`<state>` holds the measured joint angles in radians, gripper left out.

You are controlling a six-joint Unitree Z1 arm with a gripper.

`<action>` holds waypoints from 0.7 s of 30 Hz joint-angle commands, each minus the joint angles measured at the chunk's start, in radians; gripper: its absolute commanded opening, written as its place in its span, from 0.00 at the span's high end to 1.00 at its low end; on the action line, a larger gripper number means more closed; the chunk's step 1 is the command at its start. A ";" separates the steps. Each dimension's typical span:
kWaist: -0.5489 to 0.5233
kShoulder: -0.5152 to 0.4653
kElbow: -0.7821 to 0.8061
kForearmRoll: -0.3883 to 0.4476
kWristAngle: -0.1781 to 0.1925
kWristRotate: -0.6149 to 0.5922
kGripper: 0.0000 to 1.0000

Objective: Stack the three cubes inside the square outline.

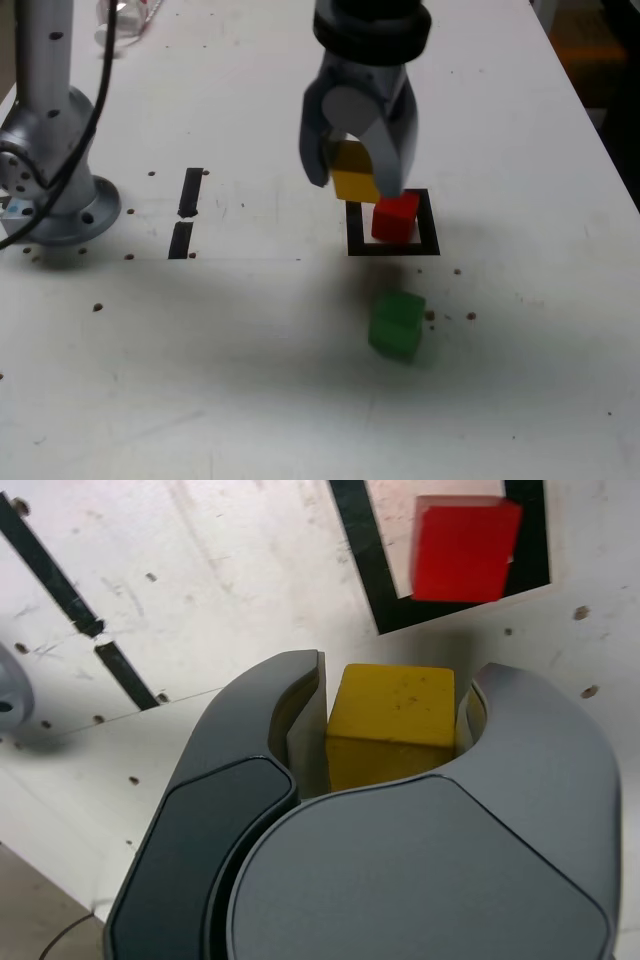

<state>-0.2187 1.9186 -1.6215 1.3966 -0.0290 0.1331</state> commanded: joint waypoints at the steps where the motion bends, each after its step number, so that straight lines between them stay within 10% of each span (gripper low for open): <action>1: 0.003 0.018 -0.015 -0.005 0.008 0.000 0.59; 21: 0.053 0.125 -0.097 0.000 0.049 0.029 0.57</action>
<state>-0.1699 2.0358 -1.7121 1.3960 0.0170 0.1588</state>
